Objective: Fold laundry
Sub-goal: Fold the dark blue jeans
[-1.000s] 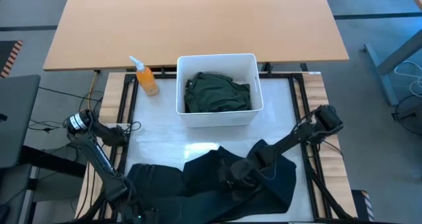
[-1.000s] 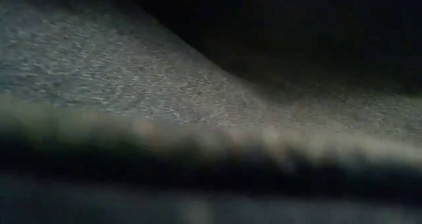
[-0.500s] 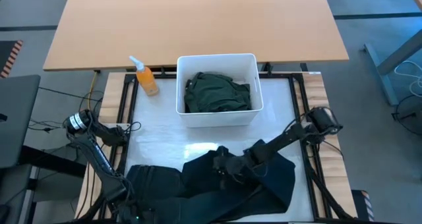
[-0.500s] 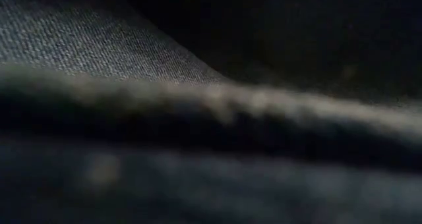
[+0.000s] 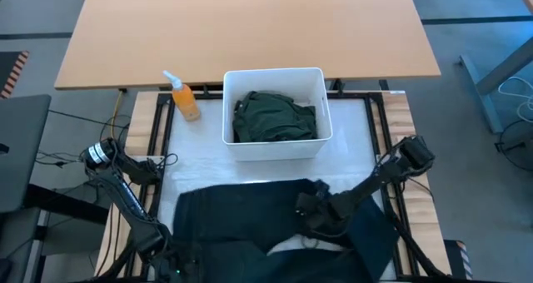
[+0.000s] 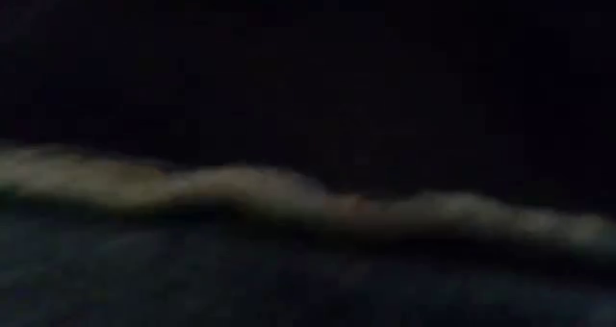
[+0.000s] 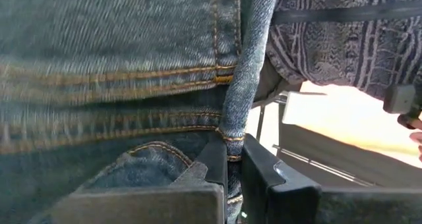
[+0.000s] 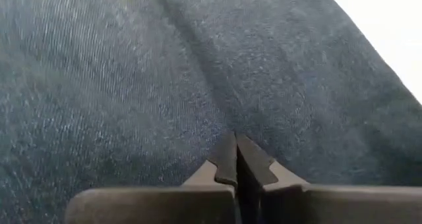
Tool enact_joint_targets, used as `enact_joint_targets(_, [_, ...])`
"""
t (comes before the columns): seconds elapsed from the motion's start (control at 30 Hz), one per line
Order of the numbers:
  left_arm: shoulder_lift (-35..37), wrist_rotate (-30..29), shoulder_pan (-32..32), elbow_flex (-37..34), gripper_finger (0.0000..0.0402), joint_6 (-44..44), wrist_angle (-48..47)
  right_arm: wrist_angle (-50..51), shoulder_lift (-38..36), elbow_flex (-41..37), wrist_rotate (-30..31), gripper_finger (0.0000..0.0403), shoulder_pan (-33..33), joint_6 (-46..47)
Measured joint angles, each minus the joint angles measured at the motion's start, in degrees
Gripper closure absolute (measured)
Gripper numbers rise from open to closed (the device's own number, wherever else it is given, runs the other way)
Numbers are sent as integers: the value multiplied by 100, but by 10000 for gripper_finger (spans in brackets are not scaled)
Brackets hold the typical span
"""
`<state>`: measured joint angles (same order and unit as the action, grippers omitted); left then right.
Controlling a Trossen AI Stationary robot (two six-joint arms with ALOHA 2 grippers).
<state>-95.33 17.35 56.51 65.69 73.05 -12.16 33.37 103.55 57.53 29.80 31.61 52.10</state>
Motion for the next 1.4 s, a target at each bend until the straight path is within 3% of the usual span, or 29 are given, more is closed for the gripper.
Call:
enact_joint_targets(0.17, [0,87,-40,0,401,-83,17,642,-534,8,-43,381,324,419])
enact_joint_targets(0.3, [0,203,-43,0,401,-83,13,1093,-684,-10,364,379,514,819])
enact_joint_targets(0.47, [75,650,-169,0,401,-172,-41,-11,-898,1,1146,372,594,250])
enact_joint_targets(0.6, [435,664,-315,0,401,-472,-347,-1777,-940,3,1367,362,389,-1174])
enact_joint_targets(0.77, [1111,188,-510,9,401,-1129,-1128,-3979,-755,7,1167,353,-85,-2847])
enact_joint_targets(0.97, [1903,-1043,-942,11,401,-2058,-2959,-5794,181,18,-618,352,-665,-3403])
enact_joint_targets(1.03, [2138,-1649,-1114,11,401,-2250,-3658,-6034,492,18,-1008,352,-764,-3367])
enact_joint_targets(1.17, [2412,-2460,-1594,-5,401,-2352,-5036,-6105,791,33,-1040,359,-846,-3204])
enact_joint_targets(1.27, [2461,-2567,-2006,-158,401,-2416,-5594,-6030,817,38,-988,369,-851,-3161])
enact_joint_targets(1.4, [2396,-2359,-2511,-597,401,-2779,-5527,-5439,557,38,-674,384,-832,-3297])
